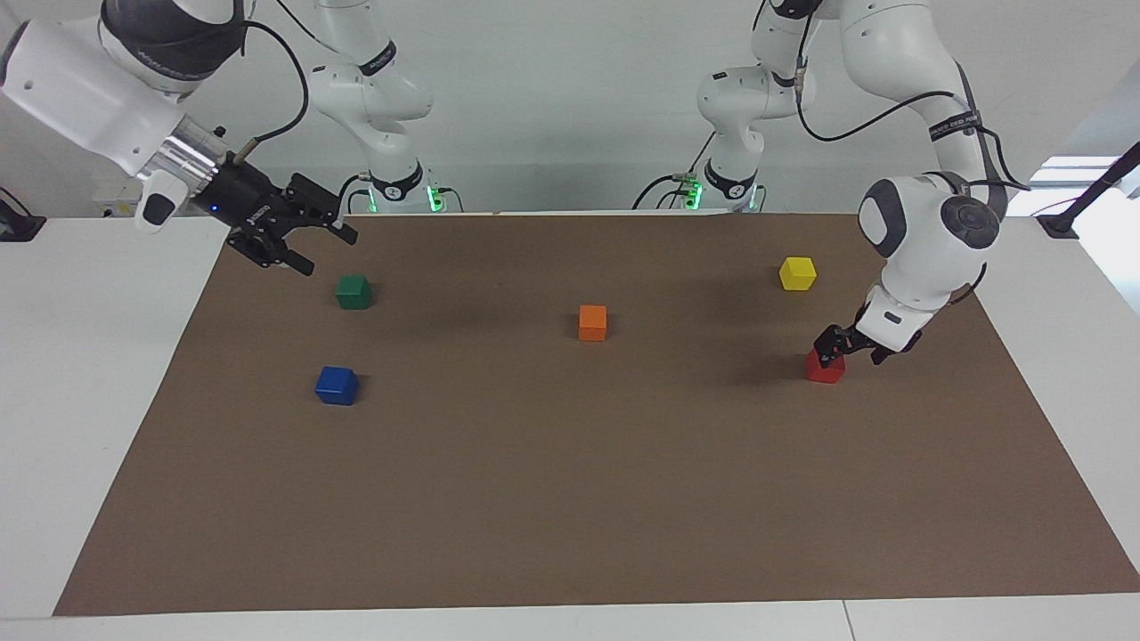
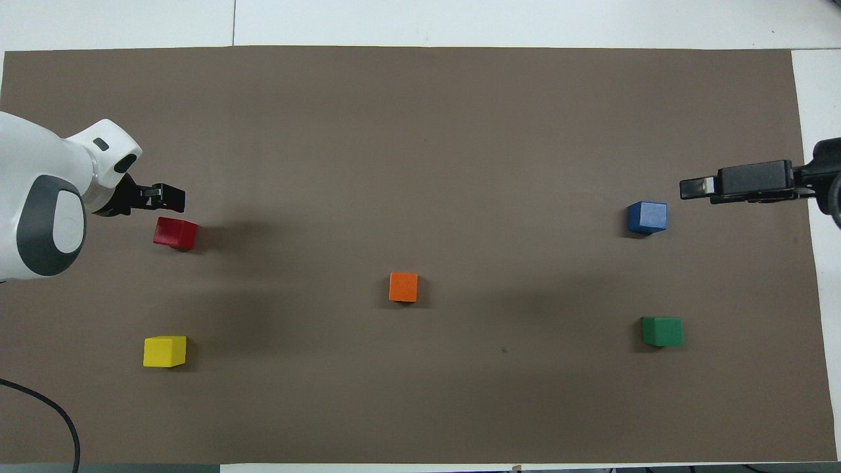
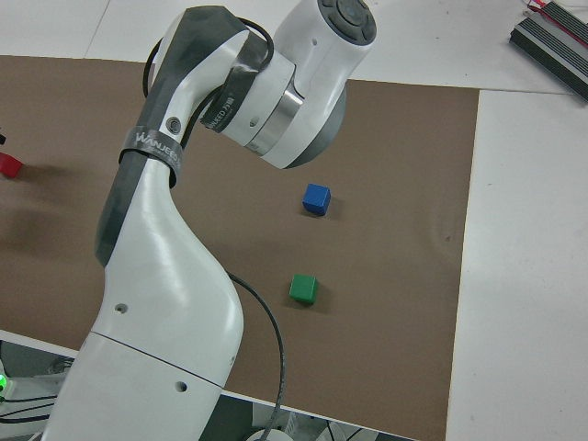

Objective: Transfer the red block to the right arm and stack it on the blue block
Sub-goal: 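Grasp the red cube with the left gripper while the right gripper approaches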

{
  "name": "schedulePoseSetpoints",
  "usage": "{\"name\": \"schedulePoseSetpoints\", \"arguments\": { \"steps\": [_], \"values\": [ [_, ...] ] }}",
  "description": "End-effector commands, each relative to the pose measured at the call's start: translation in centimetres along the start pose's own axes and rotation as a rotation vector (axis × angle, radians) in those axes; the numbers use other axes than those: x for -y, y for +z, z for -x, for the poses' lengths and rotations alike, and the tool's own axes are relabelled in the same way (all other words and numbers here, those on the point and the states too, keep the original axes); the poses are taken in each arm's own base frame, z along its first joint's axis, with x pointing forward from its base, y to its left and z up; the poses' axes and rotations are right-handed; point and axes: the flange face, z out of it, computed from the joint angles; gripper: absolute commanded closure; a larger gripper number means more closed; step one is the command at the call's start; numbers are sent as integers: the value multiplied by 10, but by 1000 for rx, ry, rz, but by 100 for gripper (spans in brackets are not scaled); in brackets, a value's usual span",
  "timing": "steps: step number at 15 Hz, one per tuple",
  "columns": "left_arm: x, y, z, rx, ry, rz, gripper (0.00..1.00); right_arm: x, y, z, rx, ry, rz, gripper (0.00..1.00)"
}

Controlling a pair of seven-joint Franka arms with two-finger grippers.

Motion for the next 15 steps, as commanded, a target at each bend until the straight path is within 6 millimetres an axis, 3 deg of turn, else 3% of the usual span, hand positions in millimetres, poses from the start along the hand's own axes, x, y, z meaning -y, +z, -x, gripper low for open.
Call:
{"name": "schedulePoseSetpoints", "arguments": {
  "steps": [1,10,15],
  "values": [
    [2,8,10,-2,36,-18,0,-37,21,5,-45,-48,-233,0],
    [6,53,10,51,114,-10,0,-54,66,1,-68,-90,-725,0],
    [6,64,10,52,125,-8,0,-106,133,-7,-47,-123,-986,0]
  ]
}}
